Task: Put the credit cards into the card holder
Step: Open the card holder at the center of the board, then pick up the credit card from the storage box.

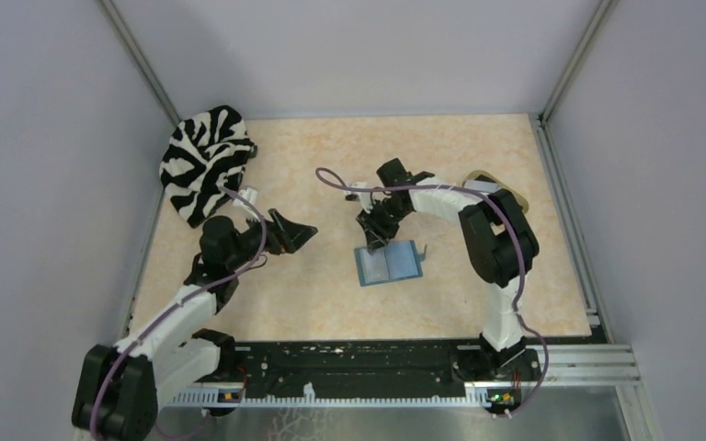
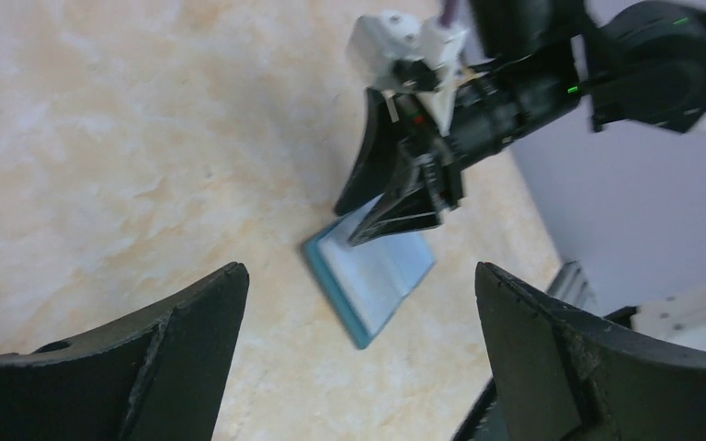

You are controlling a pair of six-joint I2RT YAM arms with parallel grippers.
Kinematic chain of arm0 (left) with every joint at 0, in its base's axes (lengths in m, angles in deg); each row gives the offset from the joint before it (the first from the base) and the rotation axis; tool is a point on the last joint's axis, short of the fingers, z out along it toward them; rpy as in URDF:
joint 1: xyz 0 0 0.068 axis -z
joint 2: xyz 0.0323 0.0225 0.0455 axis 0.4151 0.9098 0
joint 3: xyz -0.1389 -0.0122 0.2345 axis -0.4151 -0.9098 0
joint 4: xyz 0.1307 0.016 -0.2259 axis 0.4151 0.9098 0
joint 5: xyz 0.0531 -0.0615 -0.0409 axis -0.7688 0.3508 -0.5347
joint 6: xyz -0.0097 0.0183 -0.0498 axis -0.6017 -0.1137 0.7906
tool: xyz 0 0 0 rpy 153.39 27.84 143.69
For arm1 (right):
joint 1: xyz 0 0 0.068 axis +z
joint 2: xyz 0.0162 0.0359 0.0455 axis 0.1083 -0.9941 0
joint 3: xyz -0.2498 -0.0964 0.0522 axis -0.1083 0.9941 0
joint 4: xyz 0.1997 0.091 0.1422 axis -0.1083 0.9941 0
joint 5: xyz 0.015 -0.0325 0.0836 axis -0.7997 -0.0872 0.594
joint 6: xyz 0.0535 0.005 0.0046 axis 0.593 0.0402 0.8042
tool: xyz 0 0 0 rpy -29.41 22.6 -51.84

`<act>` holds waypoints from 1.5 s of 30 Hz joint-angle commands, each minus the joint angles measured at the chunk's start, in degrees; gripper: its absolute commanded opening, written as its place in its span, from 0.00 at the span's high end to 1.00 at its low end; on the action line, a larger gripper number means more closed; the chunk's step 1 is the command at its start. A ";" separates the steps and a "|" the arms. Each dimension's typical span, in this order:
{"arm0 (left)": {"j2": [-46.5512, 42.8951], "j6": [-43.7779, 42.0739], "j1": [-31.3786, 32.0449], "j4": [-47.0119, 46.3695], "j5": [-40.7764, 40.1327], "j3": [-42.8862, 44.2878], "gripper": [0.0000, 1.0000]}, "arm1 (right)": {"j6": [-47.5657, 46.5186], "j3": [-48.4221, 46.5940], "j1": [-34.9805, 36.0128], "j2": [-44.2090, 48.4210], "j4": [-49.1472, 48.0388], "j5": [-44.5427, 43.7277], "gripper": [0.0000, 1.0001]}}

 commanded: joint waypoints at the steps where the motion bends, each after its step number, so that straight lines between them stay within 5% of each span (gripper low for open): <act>1: -8.39 9.05 -0.21 9.02 5.44 8.93 0.01 | -1.52 -2.59 -1.34 9.22 0.85 -0.62 0.62; 9: -9.26 21.41 -0.21 33.29 2.61 38.23 0.01 | -2.21 -0.18 -5.85 21.73 1.06 3.15 0.57; 14: -6.50 26.00 -0.21 35.52 5.26 48.72 0.01 | -1.97 2.53 -9.82 25.30 -0.86 5.53 0.57; 45: -8.49 26.21 -0.21 26.90 15.54 48.97 0.01 | -1.81 4.75 -15.20 26.77 -2.03 4.52 0.57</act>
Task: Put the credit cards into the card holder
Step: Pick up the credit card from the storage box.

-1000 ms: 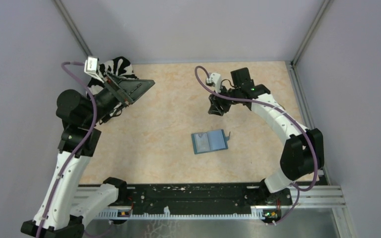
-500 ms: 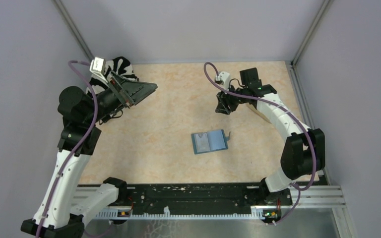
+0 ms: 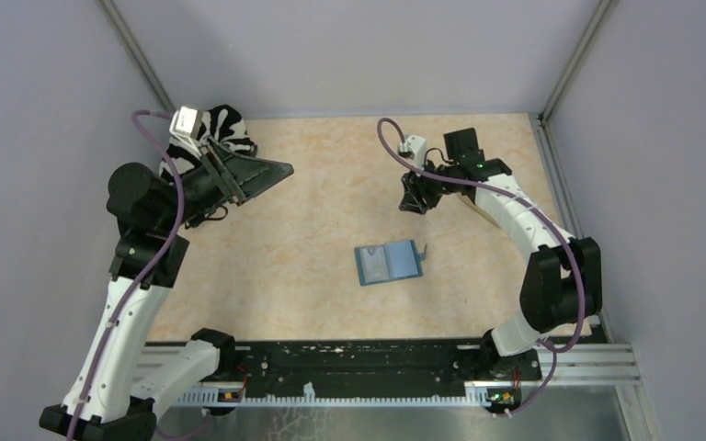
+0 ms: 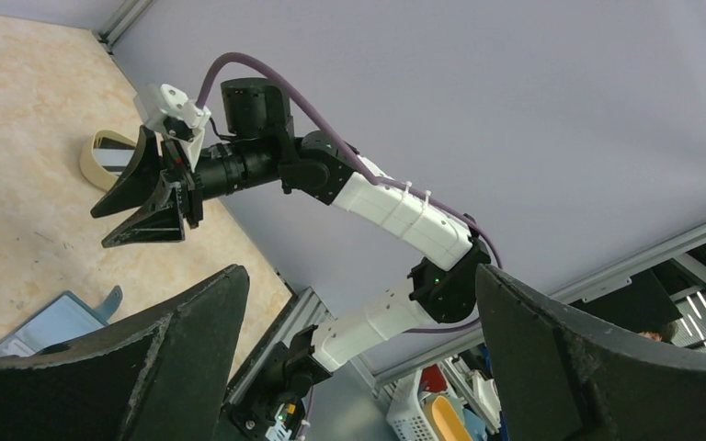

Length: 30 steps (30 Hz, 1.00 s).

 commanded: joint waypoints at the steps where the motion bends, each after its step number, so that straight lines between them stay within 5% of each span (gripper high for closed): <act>1: -1.34 -1.30 -0.21 -2.30 1.49 1.17 0.01 | -0.29 0.51 -0.51 2.51 -2.03 0.03 0.57; 14: -1.47 -0.08 -0.22 4.63 -8.98 5.36 0.01 | -0.09 4.43 -4.25 10.31 -4.59 -1.12 0.55; 23: -0.26 -1.70 -0.21 7.05 -8.83 4.90 0.01 | 1.76 4.90 -8.07 11.81 -5.58 0.59 0.52; 26: 1.46 -5.28 -0.21 5.40 -8.06 3.14 0.01 | 6.72 5.01 -13.35 12.61 -8.32 2.69 0.39; 30: 4.18 -11.72 -0.21 -6.81 -4.40 -5.73 0.01 | 14.93 9.57 -23.20 14.29 -16.49 7.90 0.02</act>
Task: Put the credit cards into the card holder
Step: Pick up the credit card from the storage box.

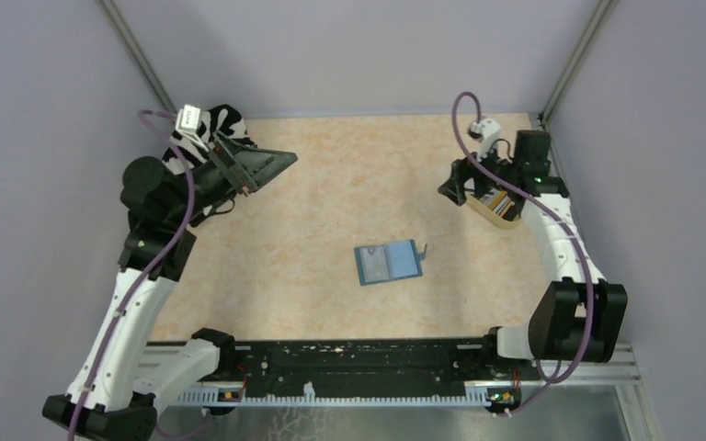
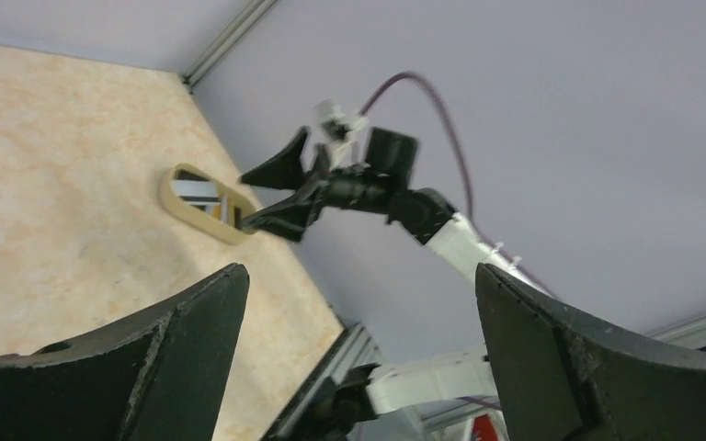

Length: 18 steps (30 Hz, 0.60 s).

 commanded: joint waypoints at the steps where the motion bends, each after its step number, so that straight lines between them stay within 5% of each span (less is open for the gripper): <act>1: 3.68 -9.07 -0.21 -16.21 5.78 -11.07 0.01 | 11.19 4.82 -9.54 3.91 -12.66 5.37 0.02; 4: 8.29 -16.32 -0.21 -26.15 9.58 -18.84 0.01 | 13.73 7.87 -11.27 3.18 -16.64 6.37 0.02; 8: 15.26 -24.61 -2.48 -15.92 13.66 -15.08 0.01 | 23.04 9.19 -12.78 1.08 -20.67 -5.98 0.05; 12: 13.65 -35.75 -2.40 -5.29 4.70 -12.53 0.01 | 33.14 8.24 -15.06 -5.63 -22.20 -12.22 0.12; 18: 5.51 -42.50 -2.40 -6.84 -7.23 -19.46 0.01 | 40.08 2.44 -15.53 -13.88 -18.01 -20.93 0.25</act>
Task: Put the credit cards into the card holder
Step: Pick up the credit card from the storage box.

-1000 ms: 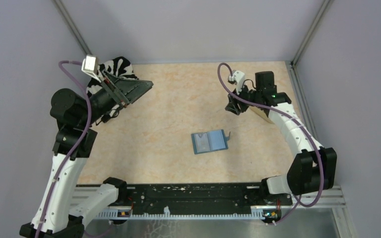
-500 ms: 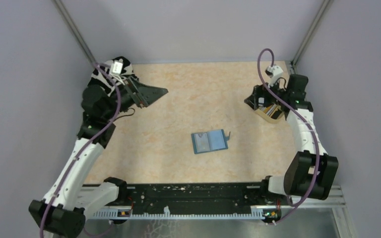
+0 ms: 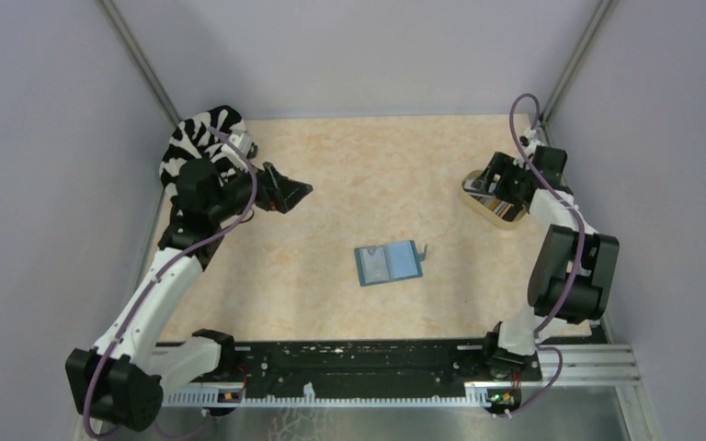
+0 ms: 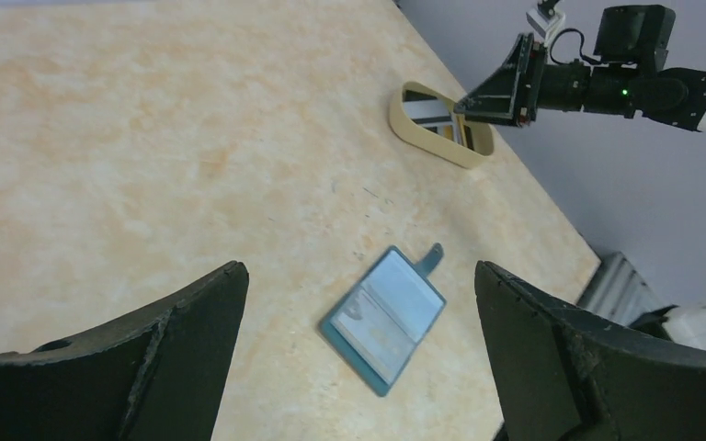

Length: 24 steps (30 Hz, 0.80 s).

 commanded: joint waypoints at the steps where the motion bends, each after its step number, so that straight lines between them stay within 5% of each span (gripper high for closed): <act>1: -5.73 -9.45 -0.15 -0.84 -9.40 -2.53 0.01 | 8.91 -4.45 -0.50 -2.62 -0.07 -9.49 0.28; 5: -6.85 -11.14 -0.15 -0.08 -11.39 -2.41 0.01 | 11.45 -3.52 -0.91 -3.44 -0.53 -13.28 0.34; 14: -6.61 -10.91 -0.15 0.01 -9.24 -1.88 0.01 | 15.03 -2.52 -2.81 -7.95 -3.17 -7.46 0.40; 24: -6.51 -10.75 -0.15 0.01 -8.40 -1.89 0.01 | 18.30 -4.49 -4.72 -12.56 -5.25 -0.22 0.67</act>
